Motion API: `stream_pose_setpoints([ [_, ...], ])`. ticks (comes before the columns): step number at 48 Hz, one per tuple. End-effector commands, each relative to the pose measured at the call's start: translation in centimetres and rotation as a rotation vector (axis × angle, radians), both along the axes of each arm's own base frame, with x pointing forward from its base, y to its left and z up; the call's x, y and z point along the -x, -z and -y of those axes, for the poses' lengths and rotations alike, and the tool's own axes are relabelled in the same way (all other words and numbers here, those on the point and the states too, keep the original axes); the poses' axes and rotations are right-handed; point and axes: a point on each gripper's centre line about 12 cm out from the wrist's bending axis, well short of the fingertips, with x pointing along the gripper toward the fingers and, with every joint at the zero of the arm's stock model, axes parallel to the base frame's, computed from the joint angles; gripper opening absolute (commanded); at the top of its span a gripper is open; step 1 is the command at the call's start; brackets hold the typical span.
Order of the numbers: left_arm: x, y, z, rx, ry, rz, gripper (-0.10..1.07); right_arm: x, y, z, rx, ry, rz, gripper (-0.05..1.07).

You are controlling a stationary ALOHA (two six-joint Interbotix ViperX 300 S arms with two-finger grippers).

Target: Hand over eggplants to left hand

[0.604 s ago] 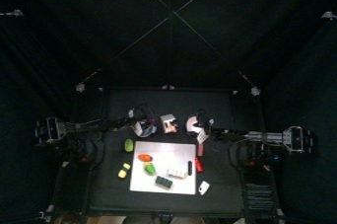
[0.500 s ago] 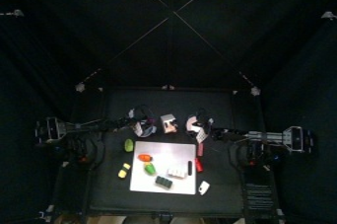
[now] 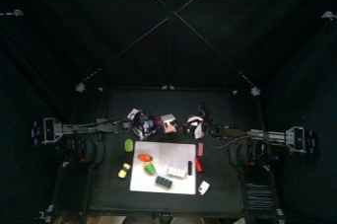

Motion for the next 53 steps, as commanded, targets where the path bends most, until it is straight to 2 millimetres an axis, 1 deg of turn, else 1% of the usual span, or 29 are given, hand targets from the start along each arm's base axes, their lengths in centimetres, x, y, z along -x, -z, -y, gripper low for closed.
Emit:
stream_pose_setpoints([
  [1,-0.9,-2.6,0.0,-0.04,0.018,0.082,0.64,-0.4,-2.2,0.0,-0.049,-0.004,0.124,0.95],
  [8,-2.1,-3.4,-0.2,-0.063,0.031,0.097,0.64,-0.5,-2.6,0.3,-0.068,0.002,0.169,0.96],
  [17,-4.1,-3.5,-0.1,-0.08,0.058,0.094,0.64,-0.6,-2.2,1.1,-0.077,0.029,0.159,0.96],
  [23,-5.6,-3.1,0.4,-0.094,0.089,0.079,0.64,-0.6,-2.0,1.3,-0.08,0.035,0.153,0.96],
  [33,-7.5,-2.7,1.2,-0.107,0.127,0.066,0.64,-0.9,-1.9,1.5,-0.08,0.037,0.15,0.96],
  [39,-8.6,-2.2,1.0,-0.105,0.128,0.054,0.64,-1.1,-1.9,1.5,-0.086,0.039,0.151,0.96],
  [44,-9.5,-2.3,0.8,-0.105,0.125,0.048,0.64,-1.2,-1.7,1.6,-0.089,0.039,0.146,0.96],
  [53,-10.4,-2.0,0.5,-0.105,0.12,0.028,0.64,-1.4,-1.2,1.5,-0.092,0.035,0.131,0.96],
])
